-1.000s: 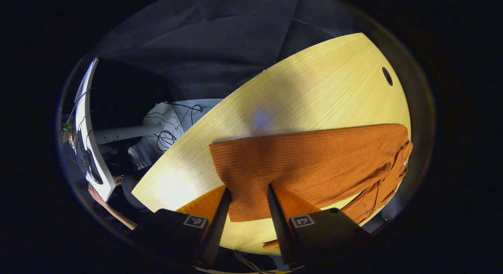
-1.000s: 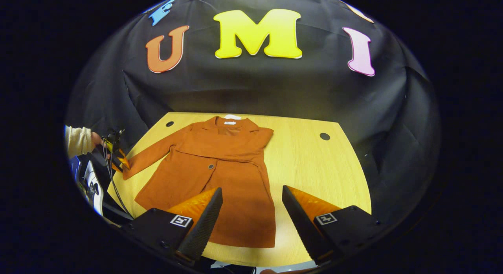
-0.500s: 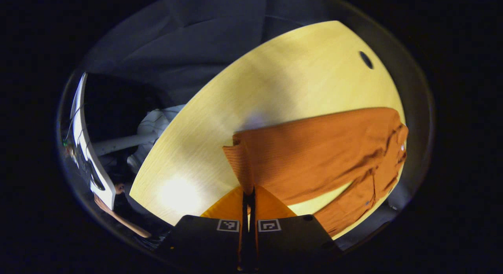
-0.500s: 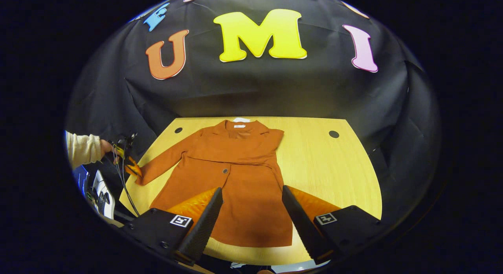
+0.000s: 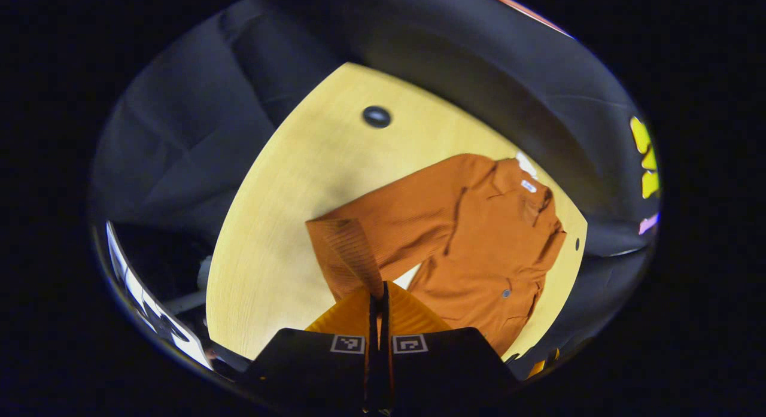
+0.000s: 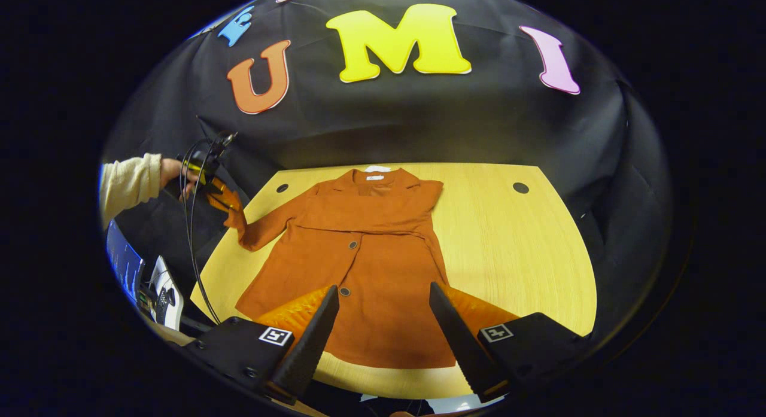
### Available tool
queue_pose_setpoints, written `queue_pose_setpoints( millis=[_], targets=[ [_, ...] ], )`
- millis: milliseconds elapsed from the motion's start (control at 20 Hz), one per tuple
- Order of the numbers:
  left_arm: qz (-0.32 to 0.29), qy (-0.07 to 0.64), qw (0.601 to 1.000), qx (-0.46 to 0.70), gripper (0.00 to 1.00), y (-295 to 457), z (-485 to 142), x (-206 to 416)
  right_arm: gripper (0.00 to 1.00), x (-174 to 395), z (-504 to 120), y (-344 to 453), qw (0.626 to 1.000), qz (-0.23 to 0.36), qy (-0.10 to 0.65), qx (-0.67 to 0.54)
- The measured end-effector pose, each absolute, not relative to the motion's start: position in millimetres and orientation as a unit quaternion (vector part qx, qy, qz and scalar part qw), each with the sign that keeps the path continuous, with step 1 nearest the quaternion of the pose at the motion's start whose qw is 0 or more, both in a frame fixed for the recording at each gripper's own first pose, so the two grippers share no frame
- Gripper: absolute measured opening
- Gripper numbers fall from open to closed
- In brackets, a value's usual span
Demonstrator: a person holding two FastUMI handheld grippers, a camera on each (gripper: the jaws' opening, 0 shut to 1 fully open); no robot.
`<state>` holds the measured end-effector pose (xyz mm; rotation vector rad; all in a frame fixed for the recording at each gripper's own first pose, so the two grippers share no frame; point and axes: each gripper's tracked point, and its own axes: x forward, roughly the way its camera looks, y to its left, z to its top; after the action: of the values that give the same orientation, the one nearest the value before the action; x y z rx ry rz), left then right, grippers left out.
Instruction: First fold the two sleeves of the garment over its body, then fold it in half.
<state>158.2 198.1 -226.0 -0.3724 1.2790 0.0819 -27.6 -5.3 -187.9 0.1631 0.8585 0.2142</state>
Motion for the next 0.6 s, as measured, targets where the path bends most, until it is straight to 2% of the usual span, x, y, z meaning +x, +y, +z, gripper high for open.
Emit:
queue_pose_setpoints(
  millis=[50, 300, 400, 450, 600],
  targets=[
    [0.018, 0.586, 0.793, -0.164, 0.03, 171.1, -212.9, 178.1, 0.98, -28.5, -188.6, -13.5, 0.9, 0.099, 0.416, 0.082],
    [-0.068, 0.552, 0.823, -0.114, 0.03, 39.5, -187.8, 240.6, 0.94, -38.2, -197.8, -61.5, 0.899, 0.07, 0.423, 0.086],
    [-0.088, 0.559, 0.819, -0.1, 0.03, -10.1, -195.1, 247.9, 0.98, -38.7, -201.6, -82.7, 0.9, 0.059, 0.423, 0.086],
    [-0.097, 0.562, 0.816, -0.095, 0.03, -34.7, -201.6, 250.1, 0.94, -41.0, -203.6, -91.9, 0.899, 0.055, 0.425, 0.086],
    [-0.125, 0.569, 0.807, -0.093, 0.03, -107.0, -215.8, 253.5, 0.94, -43.7, -210.0, -117.1, 0.898, 0.047, 0.43, 0.086]
  ],
)
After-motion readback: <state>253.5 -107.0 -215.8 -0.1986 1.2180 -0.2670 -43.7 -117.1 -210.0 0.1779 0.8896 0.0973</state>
